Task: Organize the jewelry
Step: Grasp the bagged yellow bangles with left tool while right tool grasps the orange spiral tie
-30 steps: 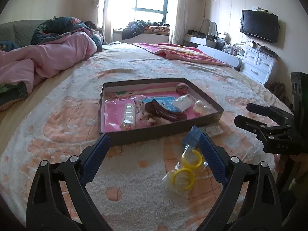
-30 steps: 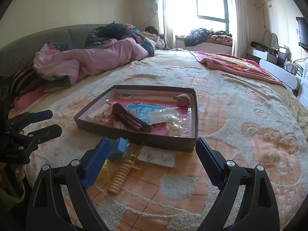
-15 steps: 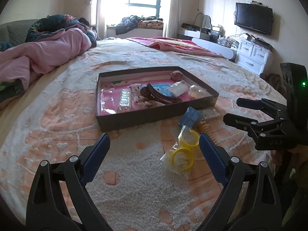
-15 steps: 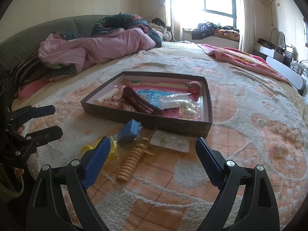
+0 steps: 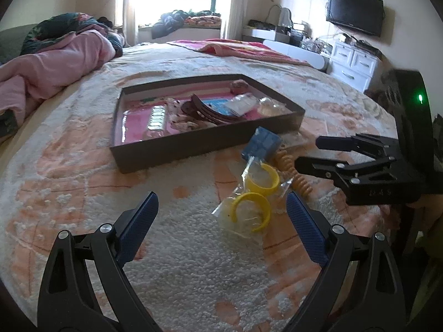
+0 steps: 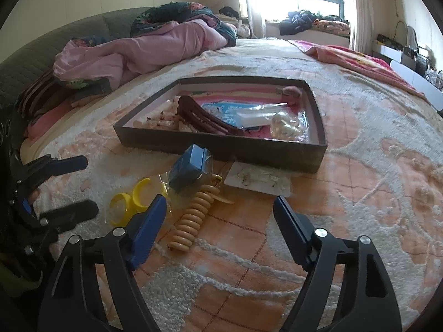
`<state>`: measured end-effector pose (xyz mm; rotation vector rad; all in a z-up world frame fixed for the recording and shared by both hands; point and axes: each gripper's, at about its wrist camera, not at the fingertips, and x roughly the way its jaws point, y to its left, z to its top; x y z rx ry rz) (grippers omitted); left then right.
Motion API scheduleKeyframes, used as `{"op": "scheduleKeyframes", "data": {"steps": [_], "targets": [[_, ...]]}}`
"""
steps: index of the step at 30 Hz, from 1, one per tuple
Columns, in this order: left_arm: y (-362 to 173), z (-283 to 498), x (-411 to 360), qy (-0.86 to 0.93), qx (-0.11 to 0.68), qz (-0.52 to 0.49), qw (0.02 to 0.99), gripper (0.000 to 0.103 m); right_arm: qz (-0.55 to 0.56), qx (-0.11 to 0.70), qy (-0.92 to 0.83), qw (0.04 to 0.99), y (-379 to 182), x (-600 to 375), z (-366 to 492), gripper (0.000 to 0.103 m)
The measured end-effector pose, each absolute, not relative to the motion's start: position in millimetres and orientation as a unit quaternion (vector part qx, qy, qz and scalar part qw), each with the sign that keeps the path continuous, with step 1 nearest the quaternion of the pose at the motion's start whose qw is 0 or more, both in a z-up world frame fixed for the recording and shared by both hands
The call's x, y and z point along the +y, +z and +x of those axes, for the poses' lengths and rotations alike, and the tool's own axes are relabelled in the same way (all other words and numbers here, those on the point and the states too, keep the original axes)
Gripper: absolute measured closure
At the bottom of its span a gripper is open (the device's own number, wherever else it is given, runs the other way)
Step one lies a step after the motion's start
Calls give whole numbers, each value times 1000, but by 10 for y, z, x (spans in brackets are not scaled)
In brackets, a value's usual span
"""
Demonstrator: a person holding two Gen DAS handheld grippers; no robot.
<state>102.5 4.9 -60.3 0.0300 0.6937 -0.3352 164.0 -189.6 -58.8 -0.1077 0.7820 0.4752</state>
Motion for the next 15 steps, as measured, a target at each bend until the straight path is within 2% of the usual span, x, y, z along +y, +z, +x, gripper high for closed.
{"op": "scheduleKeyframes", "data": {"steps": [9, 15], "targets": [[-735, 1133, -129, -185, 349, 44, 918, 19, -34, 414, 239, 878, -724, -1811, 1803, 54], [-817, 1231, -188, -194, 360, 46, 911, 30, -35, 424, 240, 873, -789, -1768, 1843, 63]]}}
